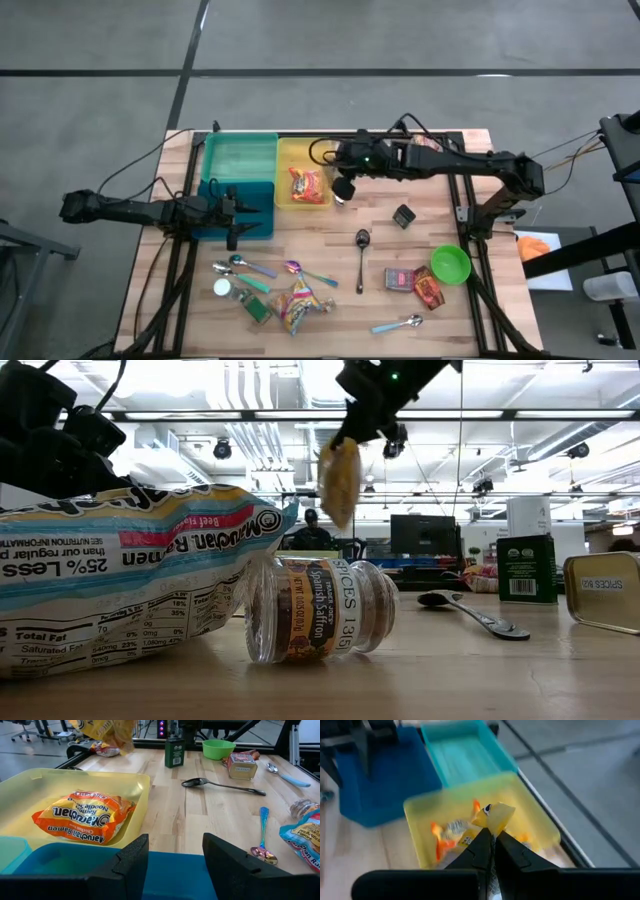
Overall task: Pick & Place Food Item
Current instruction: Put the yellow noodle pack into the yellow bin
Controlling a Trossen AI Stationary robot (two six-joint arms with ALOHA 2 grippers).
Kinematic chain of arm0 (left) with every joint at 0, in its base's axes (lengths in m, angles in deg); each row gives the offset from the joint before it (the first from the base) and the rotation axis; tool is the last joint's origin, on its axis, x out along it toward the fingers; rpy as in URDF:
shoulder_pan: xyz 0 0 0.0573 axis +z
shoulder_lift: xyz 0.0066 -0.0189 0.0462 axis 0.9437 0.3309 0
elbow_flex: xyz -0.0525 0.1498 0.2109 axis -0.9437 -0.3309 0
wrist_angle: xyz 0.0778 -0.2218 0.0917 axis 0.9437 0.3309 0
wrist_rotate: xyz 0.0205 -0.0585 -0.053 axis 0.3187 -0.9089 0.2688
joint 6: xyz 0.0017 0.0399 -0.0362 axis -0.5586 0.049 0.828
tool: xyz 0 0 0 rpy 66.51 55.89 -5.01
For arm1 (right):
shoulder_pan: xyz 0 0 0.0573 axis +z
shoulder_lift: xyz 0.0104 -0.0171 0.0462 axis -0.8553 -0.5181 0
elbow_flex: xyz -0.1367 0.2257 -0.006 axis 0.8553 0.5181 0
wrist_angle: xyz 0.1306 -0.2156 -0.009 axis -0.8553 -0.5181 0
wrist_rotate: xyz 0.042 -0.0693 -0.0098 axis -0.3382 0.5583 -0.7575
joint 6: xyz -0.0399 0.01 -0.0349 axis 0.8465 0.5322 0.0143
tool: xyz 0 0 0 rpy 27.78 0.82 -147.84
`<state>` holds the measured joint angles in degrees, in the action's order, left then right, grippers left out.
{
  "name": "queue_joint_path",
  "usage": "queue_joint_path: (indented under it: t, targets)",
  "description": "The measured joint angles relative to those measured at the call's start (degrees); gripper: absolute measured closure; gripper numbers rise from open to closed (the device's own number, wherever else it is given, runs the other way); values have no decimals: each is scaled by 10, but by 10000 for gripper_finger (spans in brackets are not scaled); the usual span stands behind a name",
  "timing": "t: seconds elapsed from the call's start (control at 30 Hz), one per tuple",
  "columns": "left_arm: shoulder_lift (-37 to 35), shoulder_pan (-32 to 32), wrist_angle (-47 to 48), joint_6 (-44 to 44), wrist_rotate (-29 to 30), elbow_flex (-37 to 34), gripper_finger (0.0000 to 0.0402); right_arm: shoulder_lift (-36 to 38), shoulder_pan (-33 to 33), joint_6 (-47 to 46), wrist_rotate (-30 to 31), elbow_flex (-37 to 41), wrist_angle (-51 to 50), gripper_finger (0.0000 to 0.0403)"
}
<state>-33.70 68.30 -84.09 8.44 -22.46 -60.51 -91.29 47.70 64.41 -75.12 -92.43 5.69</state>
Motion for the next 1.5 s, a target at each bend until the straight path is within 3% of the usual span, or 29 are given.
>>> queue_joint_path:
  t: [0.47, 0.8, 1.17, 1.5]
  targets:
    - [0, 1, 0, 0, 0, 0, 212, -1, -14, 90, -4, 192, 448, 390]
    - [0, 1, 0, 0, 0, 0, 212, -39, -43, 78, -8, 292, 648, 390]
    - [0, 0, 0, 0, 0, 0, 212, -165, -67, 75, -20, 229, 679, 390]
    - [0, 0, 0, 0, 0, 0, 212, -189, -81, 3, -19, 184, 600, 390]
